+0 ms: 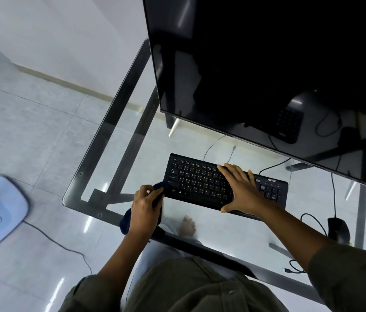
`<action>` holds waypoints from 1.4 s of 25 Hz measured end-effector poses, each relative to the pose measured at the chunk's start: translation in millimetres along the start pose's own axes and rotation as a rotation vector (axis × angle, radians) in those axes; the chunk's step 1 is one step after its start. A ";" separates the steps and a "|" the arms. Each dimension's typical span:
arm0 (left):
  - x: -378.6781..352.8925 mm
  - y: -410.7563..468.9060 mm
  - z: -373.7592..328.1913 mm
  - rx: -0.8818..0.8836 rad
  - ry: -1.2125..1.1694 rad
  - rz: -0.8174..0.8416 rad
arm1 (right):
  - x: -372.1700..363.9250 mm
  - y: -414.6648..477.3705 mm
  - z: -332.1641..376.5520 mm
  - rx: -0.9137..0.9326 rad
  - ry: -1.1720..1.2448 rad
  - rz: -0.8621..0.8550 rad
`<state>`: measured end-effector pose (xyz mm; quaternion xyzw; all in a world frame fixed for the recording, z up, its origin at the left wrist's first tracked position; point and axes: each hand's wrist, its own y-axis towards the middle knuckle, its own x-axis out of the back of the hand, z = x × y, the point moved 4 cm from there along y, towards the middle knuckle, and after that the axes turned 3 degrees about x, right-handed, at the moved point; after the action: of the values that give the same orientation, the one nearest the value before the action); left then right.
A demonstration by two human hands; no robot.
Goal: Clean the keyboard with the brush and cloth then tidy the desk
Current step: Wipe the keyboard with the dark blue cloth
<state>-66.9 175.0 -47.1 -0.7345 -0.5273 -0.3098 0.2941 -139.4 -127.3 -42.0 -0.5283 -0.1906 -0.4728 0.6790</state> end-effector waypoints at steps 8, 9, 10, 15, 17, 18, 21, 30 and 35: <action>-11.7 69.1 -38.6 0.003 0.052 -0.038 | 0.7 0.6 1.0 0.000 0.000 0.003; -14.5 85.2 -45.7 -0.006 0.066 -0.028 | 1.1 0.3 1.3 -0.003 0.001 0.005; -16.9 98.7 -52.1 -0.016 0.078 -0.012 | 1.7 -0.1 1.9 -0.007 0.003 0.006; -14.5 87.2 -46.0 -0.040 0.100 0.031 | 3.7 -1.8 3.7 -0.007 0.012 0.003; -7.8 53.2 -31.6 -0.034 0.074 0.009 | 4.2 -1.6 3.2 -0.004 0.012 -0.001; -4.4 34.8 -24.6 -0.030 0.066 0.002 | 3.8 -1.3 2.9 -0.002 0.008 -0.002; 1.3 -2.6 -12.2 -0.010 0.060 0.001 | 2.7 -1.1 2.3 0.000 0.006 0.000; -11.5 73.6 -39.6 0.021 0.048 0.002 | 1.4 1.0 1.1 -0.004 -0.002 0.007; -15.2 88.7 -44.7 0.016 0.057 0.034 | 0.7 -0.8 0.4 -0.001 0.015 0.002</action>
<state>7.7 108.0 -39.7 -0.7319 -0.5085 -0.3214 0.3200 -139.7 -127.2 -40.8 -0.5252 -0.1849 -0.4761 0.6806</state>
